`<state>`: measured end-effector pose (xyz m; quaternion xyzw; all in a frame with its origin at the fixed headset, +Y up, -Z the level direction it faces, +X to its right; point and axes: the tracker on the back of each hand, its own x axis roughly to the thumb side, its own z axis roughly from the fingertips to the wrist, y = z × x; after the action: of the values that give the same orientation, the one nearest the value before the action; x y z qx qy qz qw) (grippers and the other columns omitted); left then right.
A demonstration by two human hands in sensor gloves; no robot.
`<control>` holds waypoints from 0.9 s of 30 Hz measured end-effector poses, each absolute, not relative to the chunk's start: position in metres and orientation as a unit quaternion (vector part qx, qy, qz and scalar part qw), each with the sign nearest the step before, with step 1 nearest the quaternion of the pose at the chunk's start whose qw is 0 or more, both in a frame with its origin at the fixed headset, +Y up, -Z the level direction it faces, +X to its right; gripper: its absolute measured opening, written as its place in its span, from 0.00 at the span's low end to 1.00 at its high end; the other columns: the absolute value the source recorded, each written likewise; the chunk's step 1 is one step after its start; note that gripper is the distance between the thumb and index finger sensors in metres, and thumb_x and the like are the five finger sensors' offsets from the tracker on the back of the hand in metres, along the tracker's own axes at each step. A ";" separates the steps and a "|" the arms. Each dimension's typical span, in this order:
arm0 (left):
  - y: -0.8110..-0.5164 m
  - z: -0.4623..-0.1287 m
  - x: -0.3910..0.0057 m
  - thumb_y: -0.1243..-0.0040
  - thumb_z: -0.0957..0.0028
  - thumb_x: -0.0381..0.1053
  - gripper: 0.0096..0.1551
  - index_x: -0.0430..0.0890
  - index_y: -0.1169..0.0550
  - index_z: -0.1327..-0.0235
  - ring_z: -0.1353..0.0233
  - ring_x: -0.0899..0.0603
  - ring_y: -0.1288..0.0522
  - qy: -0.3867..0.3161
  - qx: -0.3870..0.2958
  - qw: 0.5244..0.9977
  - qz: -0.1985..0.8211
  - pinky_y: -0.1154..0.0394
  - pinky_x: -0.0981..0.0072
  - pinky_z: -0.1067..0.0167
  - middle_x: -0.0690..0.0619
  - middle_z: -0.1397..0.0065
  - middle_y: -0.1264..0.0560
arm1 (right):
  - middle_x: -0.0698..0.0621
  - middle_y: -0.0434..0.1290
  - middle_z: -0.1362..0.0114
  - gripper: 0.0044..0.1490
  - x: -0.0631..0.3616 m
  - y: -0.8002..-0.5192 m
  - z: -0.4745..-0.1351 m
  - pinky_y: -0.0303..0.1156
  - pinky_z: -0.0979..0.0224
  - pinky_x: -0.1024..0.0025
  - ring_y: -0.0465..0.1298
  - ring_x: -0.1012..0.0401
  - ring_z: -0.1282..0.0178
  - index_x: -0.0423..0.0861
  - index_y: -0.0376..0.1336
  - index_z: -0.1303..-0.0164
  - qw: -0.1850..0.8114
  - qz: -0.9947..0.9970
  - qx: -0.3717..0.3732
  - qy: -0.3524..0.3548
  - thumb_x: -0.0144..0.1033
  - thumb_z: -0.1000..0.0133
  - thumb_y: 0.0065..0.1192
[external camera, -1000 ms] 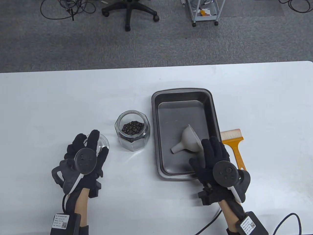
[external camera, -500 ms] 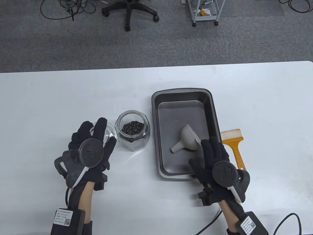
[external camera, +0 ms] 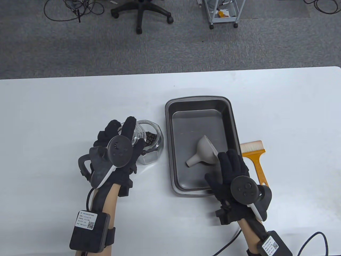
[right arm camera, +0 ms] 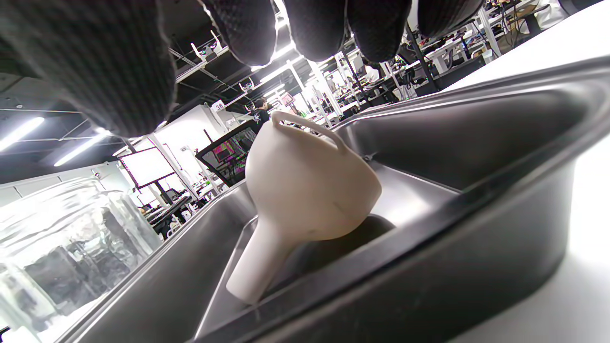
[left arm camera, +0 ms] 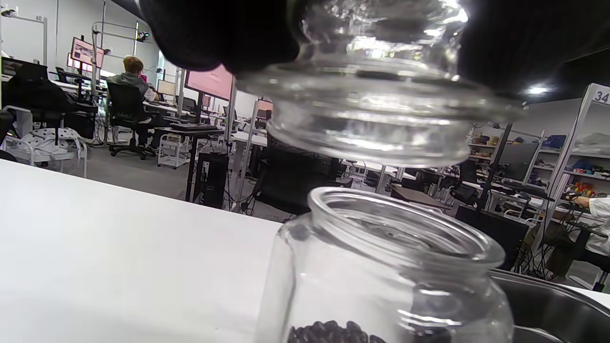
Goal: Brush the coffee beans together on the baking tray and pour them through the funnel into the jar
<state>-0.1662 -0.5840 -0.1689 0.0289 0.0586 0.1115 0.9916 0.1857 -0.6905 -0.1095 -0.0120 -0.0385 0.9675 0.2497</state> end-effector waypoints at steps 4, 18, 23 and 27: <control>-0.589 -0.180 -0.159 0.36 0.54 0.74 0.46 0.70 0.41 0.23 0.31 0.39 0.30 0.061 0.019 0.992 0.107 0.32 0.44 0.27 0.48 0.16 0.38 | 0.45 0.55 0.14 0.52 0.184 -0.692 -0.110 0.57 0.20 0.40 0.59 0.42 0.17 0.56 0.52 0.23 0.249 0.968 -0.010 -0.036 0.67 0.53 0.69; -0.609 -0.202 -0.142 0.38 0.56 0.77 0.47 0.71 0.42 0.23 0.31 0.41 0.30 0.062 0.001 0.994 0.088 0.35 0.42 0.24 0.50 0.16 0.38 | 0.45 0.55 0.14 0.53 0.182 -0.693 -0.110 0.57 0.20 0.40 0.60 0.42 0.17 0.56 0.52 0.23 0.248 0.968 -0.004 -0.032 0.67 0.53 0.69; -0.613 -0.205 -0.138 0.38 0.56 0.77 0.48 0.71 0.42 0.22 0.29 0.40 0.31 0.058 -0.009 0.995 0.084 0.37 0.40 0.23 0.50 0.17 0.37 | 0.44 0.55 0.14 0.52 0.182 -0.693 -0.110 0.57 0.20 0.40 0.60 0.42 0.17 0.56 0.52 0.23 0.249 0.968 -0.006 -0.028 0.67 0.53 0.69; -0.619 -0.206 -0.135 0.38 0.56 0.78 0.48 0.70 0.42 0.22 0.26 0.38 0.32 0.054 -0.012 0.996 0.076 0.38 0.38 0.22 0.50 0.17 0.37 | 0.44 0.54 0.14 0.52 0.182 -0.692 -0.110 0.57 0.20 0.40 0.60 0.42 0.17 0.56 0.52 0.23 0.250 0.968 -0.006 -0.030 0.67 0.53 0.69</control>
<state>-0.1345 -0.6187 -0.2055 -0.0121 0.0540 0.0757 0.9956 0.1823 -0.6921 -0.1101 -0.0060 -0.0300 0.9677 0.2504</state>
